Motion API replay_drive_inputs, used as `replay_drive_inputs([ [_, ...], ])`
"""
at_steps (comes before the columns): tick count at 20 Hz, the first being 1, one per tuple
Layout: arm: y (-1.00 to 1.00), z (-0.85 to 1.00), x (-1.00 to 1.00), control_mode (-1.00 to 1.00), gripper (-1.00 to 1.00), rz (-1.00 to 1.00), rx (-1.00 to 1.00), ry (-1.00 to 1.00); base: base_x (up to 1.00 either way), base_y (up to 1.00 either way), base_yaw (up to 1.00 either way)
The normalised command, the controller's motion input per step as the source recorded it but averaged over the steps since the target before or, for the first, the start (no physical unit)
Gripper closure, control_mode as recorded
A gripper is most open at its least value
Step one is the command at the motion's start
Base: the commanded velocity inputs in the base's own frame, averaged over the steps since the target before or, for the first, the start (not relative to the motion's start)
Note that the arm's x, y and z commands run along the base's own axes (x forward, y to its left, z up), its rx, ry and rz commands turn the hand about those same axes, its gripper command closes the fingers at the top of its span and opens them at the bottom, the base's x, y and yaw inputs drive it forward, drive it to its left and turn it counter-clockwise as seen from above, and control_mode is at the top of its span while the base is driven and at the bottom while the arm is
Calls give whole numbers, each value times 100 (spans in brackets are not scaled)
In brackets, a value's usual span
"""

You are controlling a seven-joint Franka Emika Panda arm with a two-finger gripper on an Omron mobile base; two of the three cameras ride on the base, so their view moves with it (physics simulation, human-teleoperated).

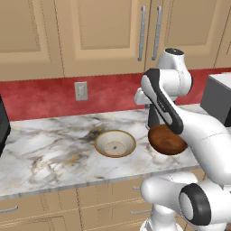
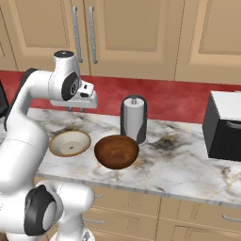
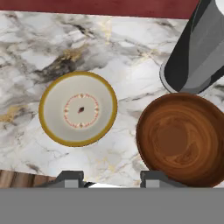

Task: Open the cabinet. Pick the bowls from the counter and place them in the cabinet. Then close the cabinet.

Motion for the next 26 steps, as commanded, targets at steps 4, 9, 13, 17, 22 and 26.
replay_drive_inputs([
  [4,0,7,-24,-100,-100,0,0,-9,0,0,0],
  [9,0,46,-47,-100,-100,5,0,-34,0,0,0],
  [13,0,42,-44,-100,-100,3,1,-37,0,0,0],
  [17,0,42,-39,-100,-100,2,2,-37,0,0,0],
  [22,0,51,-45,-100,-100,1,7,-43,0,0,0],
  [26,0,41,-28,-100,-100,0,8,-37,0,0,0],
])
